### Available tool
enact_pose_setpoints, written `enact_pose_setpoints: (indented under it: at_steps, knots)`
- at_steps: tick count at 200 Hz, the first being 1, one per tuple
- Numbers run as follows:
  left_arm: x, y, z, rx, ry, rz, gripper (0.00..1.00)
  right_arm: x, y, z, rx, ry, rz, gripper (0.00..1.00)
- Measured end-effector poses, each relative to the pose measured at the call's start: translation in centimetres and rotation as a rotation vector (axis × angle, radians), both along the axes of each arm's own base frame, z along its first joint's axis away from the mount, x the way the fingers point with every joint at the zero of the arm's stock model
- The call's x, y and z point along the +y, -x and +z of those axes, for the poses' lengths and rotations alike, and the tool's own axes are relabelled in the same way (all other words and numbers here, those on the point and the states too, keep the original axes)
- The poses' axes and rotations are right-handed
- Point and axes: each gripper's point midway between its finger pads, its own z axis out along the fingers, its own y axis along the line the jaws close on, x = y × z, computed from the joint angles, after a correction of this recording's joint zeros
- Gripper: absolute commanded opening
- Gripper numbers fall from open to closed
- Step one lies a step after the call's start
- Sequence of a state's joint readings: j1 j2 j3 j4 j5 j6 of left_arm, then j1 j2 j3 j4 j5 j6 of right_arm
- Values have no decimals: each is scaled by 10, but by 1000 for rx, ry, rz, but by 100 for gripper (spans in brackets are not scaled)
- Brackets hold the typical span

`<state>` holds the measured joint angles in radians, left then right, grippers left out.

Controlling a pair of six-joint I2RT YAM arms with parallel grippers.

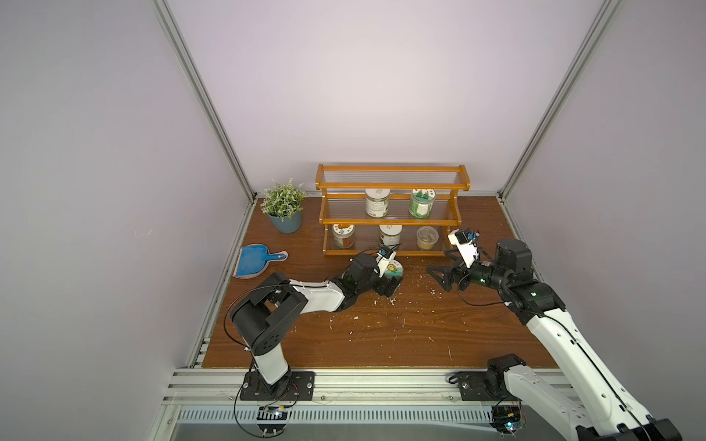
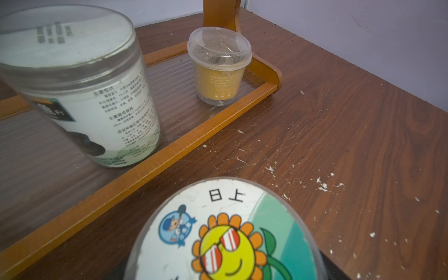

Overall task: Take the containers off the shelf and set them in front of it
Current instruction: Place the container at the center of the board.

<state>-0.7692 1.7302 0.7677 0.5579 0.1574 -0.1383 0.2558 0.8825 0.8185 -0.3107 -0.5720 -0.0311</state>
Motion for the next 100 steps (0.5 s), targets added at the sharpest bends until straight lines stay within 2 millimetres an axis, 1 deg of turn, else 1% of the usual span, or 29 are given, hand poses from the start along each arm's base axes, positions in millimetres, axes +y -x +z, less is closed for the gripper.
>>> enact_pose_setpoints:
  at_steps: [36, 75, 100]
  knots:
    - [-1, 1, 0, 0, 1, -6, 97, 0, 0, 0, 0, 0, 0, 99]
    - [0, 2, 3, -6, -6, -12, 97, 0, -1, 0, -3, -1, 0, 100]
    - [0, 2, 15, -19, -3, -16, 97, 0, -1, -4, 5, 1, 0, 99]
